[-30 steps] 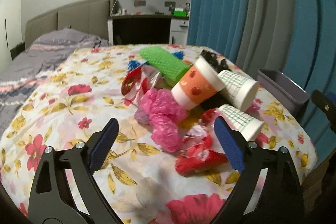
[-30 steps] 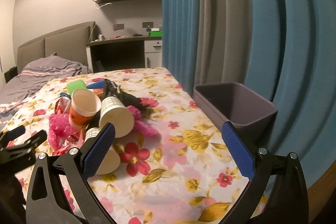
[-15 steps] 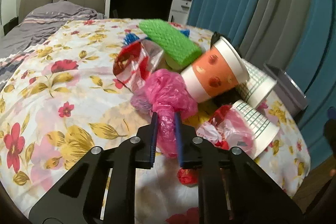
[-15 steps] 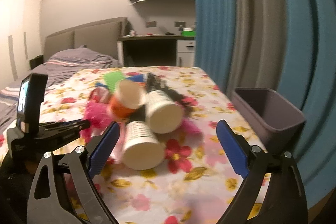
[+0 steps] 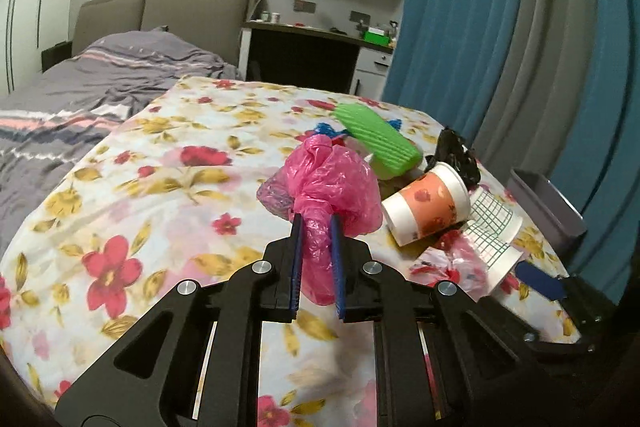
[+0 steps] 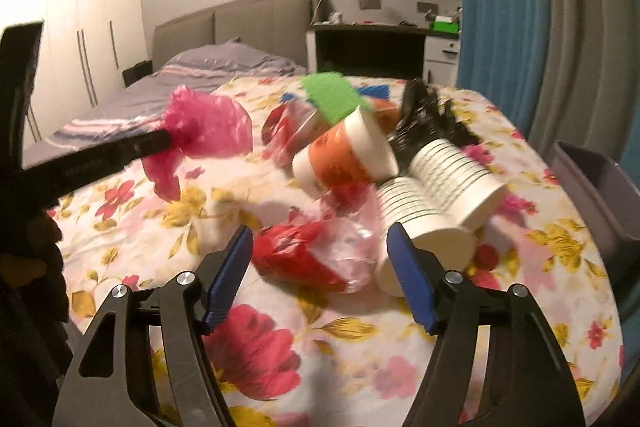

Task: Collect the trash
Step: 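Carry the pink bag in the left tool and red bag in the right tool to the grey bin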

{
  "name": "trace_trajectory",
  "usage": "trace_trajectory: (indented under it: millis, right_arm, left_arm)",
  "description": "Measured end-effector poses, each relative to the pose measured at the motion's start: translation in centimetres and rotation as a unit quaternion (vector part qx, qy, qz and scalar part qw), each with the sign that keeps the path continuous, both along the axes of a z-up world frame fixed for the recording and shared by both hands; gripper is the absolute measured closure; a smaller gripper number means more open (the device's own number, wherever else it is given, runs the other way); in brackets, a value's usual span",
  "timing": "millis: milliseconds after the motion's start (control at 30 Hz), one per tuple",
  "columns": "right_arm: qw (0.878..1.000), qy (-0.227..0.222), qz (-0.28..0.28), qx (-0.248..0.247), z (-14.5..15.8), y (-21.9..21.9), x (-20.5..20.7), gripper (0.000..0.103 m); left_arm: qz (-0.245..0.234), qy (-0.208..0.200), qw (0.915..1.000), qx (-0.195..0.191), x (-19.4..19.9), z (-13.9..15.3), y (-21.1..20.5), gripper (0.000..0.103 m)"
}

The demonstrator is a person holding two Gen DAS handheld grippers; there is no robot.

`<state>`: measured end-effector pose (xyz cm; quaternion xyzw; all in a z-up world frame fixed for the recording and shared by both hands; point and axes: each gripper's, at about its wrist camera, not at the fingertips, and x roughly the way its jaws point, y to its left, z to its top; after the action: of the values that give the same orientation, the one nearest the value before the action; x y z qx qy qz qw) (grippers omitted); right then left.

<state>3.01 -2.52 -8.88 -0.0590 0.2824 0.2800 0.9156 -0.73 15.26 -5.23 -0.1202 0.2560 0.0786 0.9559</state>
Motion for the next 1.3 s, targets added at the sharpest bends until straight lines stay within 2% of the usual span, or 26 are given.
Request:
trace_trajectory:
  millis: [200, 367, 433, 600, 800, 967, 1300]
  right_arm:
    - [0.999, 0.027, 0.015, -0.032, -1.7, 1.8, 1.5, 0.035]
    - [0.997, 0.053, 0.02, -0.047, -2.7, 2.8, 2.6, 0.047]
    - [0.997, 0.054, 0.03, -0.049, -2.7, 3.1, 2.7, 0.058]
    - [0.997, 0.047, 0.045, -0.049, -2.6, 3.3, 2.5, 0.066]
    - [0.996, 0.052, 0.069, -0.013, -1.6, 2.9, 1.8, 0.072]
    - [0.996, 0.026, 0.081, 0.014, 0.2, 2.0, 0.1, 0.074]
    - [0.996, -0.012, 0.065, 0.061, 3.5, -1.1, -1.2, 0.076]
  left_arm:
    - [-0.002, -0.006, 0.9999, -0.009, -0.8, 0.0, 0.6, 0.091]
    - [-0.002, -0.003, 0.9999, -0.015, -0.7, -0.3, 0.9, 0.091]
    - [-0.002, -0.002, 0.9999, -0.014, -0.6, -0.3, 0.9, 0.091]
    - [0.0, -0.003, 0.9999, -0.014, -0.6, -0.4, 1.1, 0.091]
    - [0.001, -0.003, 0.9999, -0.013, -0.6, -0.4, 1.1, 0.091]
    - [0.001, -0.011, 0.9999, -0.01, -0.9, 0.1, 0.8, 0.091]
    - [-0.011, -0.027, 0.9996, -0.003, -1.1, 1.1, -0.6, 0.091]
